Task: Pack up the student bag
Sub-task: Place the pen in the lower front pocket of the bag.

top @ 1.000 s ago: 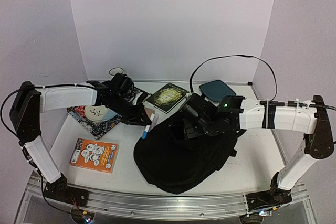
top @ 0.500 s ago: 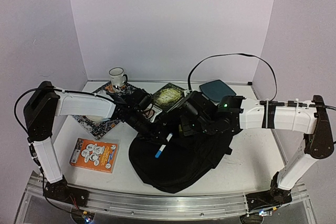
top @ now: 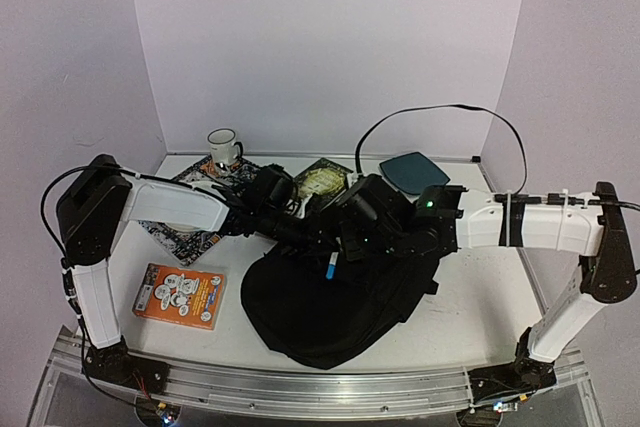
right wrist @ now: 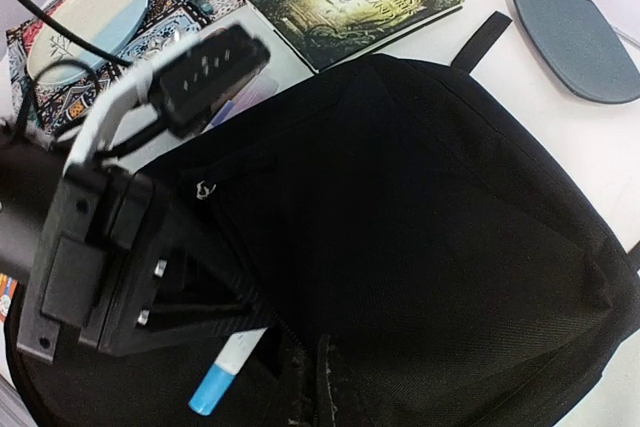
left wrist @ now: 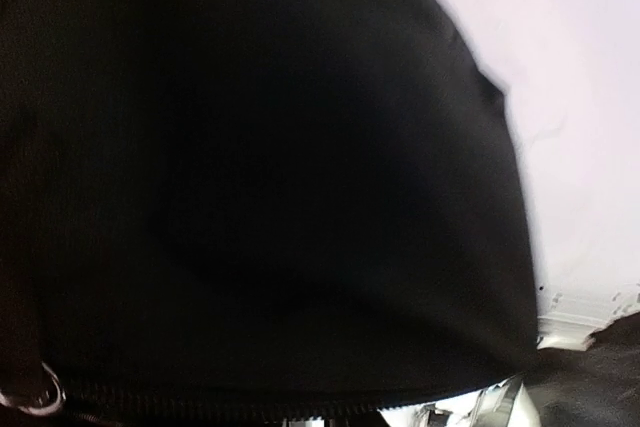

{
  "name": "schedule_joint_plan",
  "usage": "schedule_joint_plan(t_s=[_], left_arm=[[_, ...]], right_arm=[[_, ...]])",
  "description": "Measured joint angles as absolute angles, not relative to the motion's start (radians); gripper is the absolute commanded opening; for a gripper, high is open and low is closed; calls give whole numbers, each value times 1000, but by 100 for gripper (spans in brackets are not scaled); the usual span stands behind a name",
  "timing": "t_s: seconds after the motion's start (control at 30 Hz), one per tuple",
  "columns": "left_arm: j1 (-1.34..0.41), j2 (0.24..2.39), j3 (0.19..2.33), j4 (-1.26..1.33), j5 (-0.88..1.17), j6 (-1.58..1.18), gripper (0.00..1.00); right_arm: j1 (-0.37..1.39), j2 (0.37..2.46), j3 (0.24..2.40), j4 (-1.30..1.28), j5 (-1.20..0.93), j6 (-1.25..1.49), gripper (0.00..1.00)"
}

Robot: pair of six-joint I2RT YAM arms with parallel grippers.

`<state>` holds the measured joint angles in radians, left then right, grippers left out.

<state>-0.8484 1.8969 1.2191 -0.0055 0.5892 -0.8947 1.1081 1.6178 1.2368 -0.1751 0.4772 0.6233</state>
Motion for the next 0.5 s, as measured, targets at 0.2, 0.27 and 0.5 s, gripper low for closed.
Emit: schedule_joint_plan(t_s=[0.2, 0.27, 0.5], left_arm=[[-850, 1897, 1217, 82, 514, -1014, 0], [-853, 1897, 1217, 94, 493, -1051, 0], [-864, 1897, 1188, 196, 441, -1202, 7]], right_arm=[[1116, 1606, 1202, -150, 464, 633, 0], [1116, 1604, 1199, -143, 462, 634, 0], [1121, 1602, 1199, -122, 457, 635, 0]])
